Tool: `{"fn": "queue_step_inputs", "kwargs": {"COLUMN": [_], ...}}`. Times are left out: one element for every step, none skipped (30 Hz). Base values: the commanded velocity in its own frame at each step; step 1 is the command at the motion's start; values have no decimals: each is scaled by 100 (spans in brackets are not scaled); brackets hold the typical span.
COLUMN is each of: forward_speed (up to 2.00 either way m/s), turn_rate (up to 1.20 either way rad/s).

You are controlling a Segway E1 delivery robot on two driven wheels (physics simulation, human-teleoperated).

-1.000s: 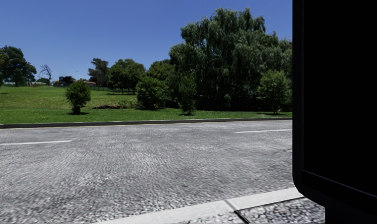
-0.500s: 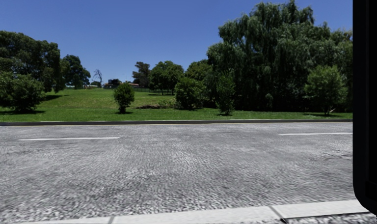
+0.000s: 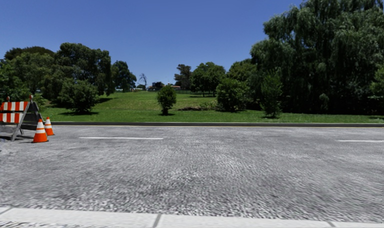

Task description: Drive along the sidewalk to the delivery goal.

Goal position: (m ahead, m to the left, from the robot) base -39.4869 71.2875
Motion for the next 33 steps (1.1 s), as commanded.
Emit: {"fn": "queue_step_inputs", "kwargs": {"forward_speed": [0,0,0,0,0,0,0,0,0,0,0,0,0,0,0,0,0,0,0,0,0,0,0,0,0,0,0,0,0,0,0,0,0], "turn_rate": [60,61,61,61,61,61,61,61,61,61,61,61,61,61,61,61,61,61,61,61,61,61,61,61,61,61,61,61,61,61,61,61,61]}}
